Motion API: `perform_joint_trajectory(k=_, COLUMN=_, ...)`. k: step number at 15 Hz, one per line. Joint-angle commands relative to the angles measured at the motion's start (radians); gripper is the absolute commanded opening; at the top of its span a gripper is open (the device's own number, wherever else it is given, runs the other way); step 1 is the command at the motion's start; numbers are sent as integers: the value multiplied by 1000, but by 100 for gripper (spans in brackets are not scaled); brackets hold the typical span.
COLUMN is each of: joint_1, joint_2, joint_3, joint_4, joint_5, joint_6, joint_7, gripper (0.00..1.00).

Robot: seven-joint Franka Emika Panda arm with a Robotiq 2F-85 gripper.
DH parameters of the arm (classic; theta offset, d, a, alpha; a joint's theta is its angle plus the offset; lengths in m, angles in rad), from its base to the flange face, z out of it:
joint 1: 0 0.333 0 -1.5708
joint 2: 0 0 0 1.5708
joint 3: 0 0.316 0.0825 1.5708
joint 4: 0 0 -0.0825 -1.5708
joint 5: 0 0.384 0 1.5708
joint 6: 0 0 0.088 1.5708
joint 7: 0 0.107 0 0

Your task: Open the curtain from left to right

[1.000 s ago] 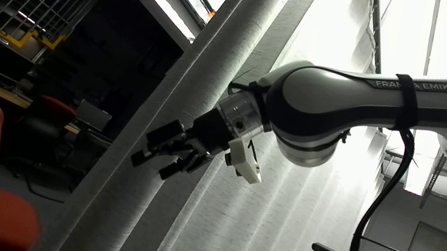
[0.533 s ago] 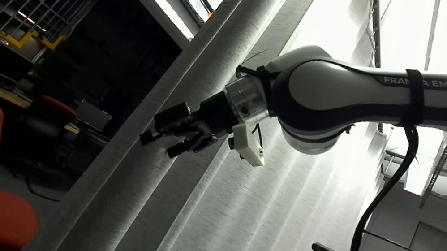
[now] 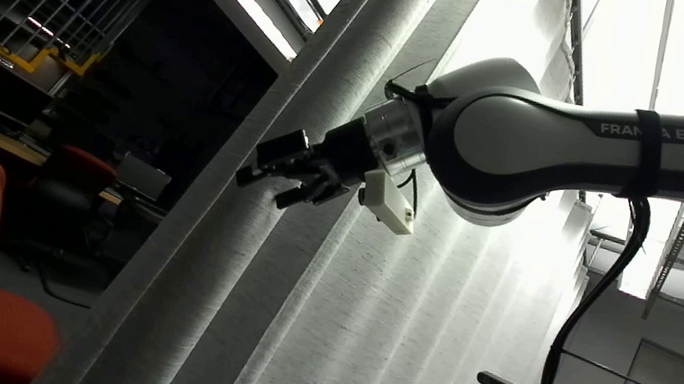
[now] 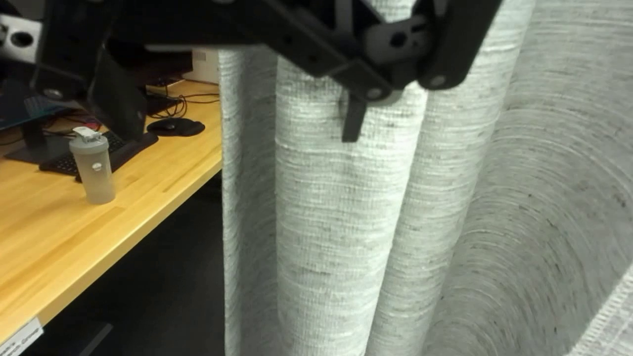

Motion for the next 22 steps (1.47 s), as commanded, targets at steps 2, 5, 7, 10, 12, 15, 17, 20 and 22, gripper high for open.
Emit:
perform_joint_trajectory(k=2, joint_1=-50, joint_2=11, joint_3=33, joint_4=16, joint_5=-107, joint_6=125, joint_7=68, gripper=100)
perform_joint_trajectory(k=5, joint_1=-90, joint_2=8, joint_3=55, joint_4=14, joint_5=-200, joint_6=168, joint_7=176, gripper=100)
perform_joint_trajectory(k=7, joint_1=-109, joint_2=9, joint_3=67, joint_4=14, joint_5=-239, joint_6=179, joint_7=240, gripper=100)
perform_joint_trajectory(k=10, joint_1=-107, joint_2=15, joint_3=73, joint_4=12, joint_5=-239, joint_6=191, joint_7=294, gripper=100)
perform_joint_trajectory(k=12, joint_1=-116, joint_2=52, joint_3=95, joint_4=42, joint_5=-261, joint_6=203, joint_7=346, gripper=100)
perform_joint_trajectory(k=15, joint_1=-138, joint_2=104, joint_3=131, joint_4=88, joint_5=-312, joint_6=251, joint_7=442, gripper=100)
perform_joint_trajectory(k=17, joint_1=-169, joint_2=140, joint_3=158, joint_4=130, joint_5=-402, joint_6=288, joint_7=516, gripper=100)
perform_joint_trajectory(k=20, joint_1=-220, joint_2=176, joint_3=179, joint_4=201, joint_5=-591, joint_6=326, joint_7=647, gripper=100)
perform_joint_trajectory(k=22, joint_1=-244, joint_2=191, joint_3=180, joint_4=252, joint_5=-714, joint_6=333, joint_7=744, gripper=100)
